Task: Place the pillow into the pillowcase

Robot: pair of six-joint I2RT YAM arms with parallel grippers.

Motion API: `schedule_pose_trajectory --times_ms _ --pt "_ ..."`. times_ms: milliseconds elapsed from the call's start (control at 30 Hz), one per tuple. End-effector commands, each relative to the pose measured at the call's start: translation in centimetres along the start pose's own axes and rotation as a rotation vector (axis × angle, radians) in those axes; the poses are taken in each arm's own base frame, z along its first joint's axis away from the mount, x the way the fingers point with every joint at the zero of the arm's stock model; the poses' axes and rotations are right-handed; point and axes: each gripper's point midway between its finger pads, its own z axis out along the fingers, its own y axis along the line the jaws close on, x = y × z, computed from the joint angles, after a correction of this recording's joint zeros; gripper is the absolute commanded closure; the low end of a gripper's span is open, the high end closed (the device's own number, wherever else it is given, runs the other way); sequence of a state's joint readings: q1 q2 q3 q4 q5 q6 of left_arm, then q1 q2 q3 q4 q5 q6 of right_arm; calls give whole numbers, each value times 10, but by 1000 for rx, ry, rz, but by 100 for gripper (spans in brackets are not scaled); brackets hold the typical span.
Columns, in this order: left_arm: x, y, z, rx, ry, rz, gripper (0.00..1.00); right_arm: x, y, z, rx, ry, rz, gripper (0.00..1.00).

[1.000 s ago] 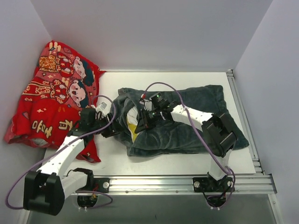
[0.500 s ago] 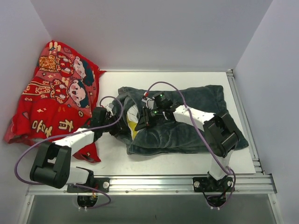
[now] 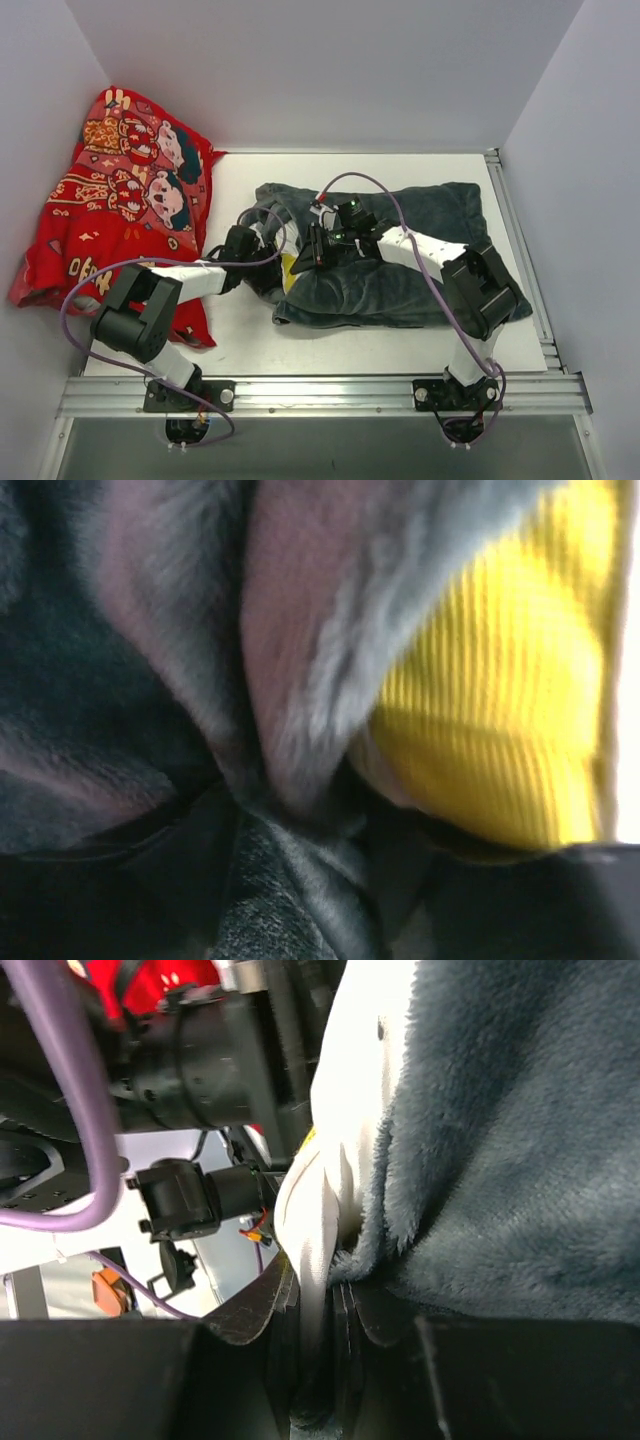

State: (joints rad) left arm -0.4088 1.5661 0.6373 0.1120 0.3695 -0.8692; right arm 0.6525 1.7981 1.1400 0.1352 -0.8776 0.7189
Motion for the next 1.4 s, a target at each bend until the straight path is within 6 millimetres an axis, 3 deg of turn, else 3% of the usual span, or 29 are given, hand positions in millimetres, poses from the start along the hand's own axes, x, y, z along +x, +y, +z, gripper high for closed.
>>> schedule_pose_trajectory --times_ms 0,67,100,133,300,333,433,467,600,767,900,933,967,1033,1067,1133,1200,1300,1367 --pt "-19 1 14 -89 -45 51 53 -4 56 -17 -157 -19 -83 100" --pt "-19 5 10 -123 -19 90 70 -6 48 -17 -132 -34 -64 100" --pt "-15 7 5 -137 10 93 94 -10 42 -18 -114 -47 -52 100" --pt "-20 -3 -4 -108 0 106 100 -12 35 -17 -86 -57 -64 100" --pt "-7 -38 -57 65 40 193 100 -36 -30 -11 219 -130 -87 100" --pt "-10 -53 -74 109 7 232 100 -37 -43 -11 279 -134 -67 100" --pt "2 -71 -102 201 50 322 100 -47 -89 -2 463 -157 14 100" --pt "0 -75 -109 220 49 355 100 -42 -108 6 502 -138 73 100" --pt "17 -98 -132 352 125 423 100 -52 -139 21 596 -167 147 100" --pt "31 -121 -149 467 209 432 100 -64 -178 16 723 -217 252 100" --pt "32 -133 -155 516 234 447 100 -75 -166 17 677 -235 291 100" --pt "24 -136 -157 517 214 453 100 -70 -161 19 648 -220 299 100" --pt "21 -137 -157 517 209 450 100 -74 -132 26 513 -207 271 100" --pt "6 -137 -154 508 187 441 100 -76 -94 22 402 -218 207 86" --pt "1 -138 -152 512 174 459 100 -62 -89 20 380 -187 187 83" --pt "-13 -137 -146 501 149 461 100 -52 -61 9 333 -173 121 66" --pt "-28 -132 -138 490 120 452 100 -38 -57 -1 335 -137 75 32" --pt "-41 -129 -132 474 98 463 100 -19 -54 -22 376 -75 48 27" --pt "-45 -130 -129 474 85 486 100 -12 -54 -37 403 -54 21 33"
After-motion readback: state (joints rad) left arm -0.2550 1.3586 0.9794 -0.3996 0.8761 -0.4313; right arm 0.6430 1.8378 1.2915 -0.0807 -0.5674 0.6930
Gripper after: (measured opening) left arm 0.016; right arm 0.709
